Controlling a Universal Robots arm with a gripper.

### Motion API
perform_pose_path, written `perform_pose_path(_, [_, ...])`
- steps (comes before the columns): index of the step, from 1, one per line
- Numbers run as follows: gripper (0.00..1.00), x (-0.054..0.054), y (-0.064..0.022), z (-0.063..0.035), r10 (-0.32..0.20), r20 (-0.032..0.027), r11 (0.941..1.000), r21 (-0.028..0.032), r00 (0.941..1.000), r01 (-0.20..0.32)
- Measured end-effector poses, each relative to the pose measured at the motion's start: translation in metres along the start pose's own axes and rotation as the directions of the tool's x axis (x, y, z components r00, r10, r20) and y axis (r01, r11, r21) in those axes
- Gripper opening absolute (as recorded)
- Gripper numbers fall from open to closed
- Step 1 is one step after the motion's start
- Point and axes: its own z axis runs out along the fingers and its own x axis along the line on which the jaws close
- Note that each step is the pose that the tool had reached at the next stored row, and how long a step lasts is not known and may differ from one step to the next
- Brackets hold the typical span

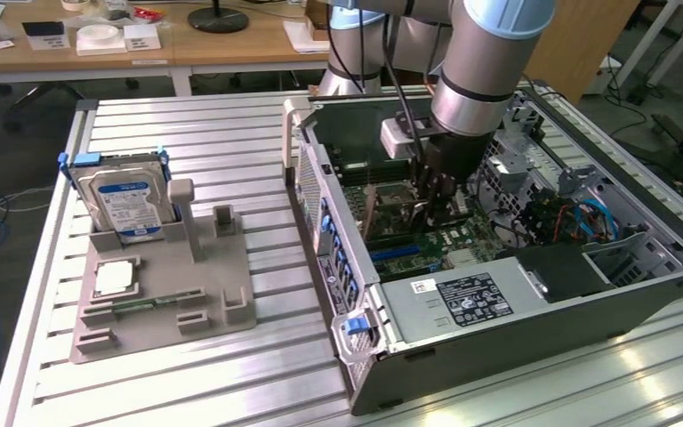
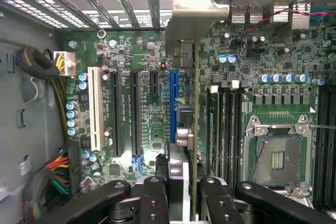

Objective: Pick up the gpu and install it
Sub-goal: 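Insert the gpu into the slot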

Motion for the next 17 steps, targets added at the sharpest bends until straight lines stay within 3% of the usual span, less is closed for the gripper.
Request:
perform_pose_path(4, [0.28,0.0,0.0065,0.0014,0.0,-0.0001,1.0,-0.0001,1.0,0.0])
perform_pose_path(11, [0.28,0.008,0.0067,0.0044,0.0,-0.0001,1.0,-0.0001,1.0,0.0])
perform_pose_path(17, [0.28,0.009,0.0122,0.0083,0.0,0.0,1.0,0.0,1.0,0.0])
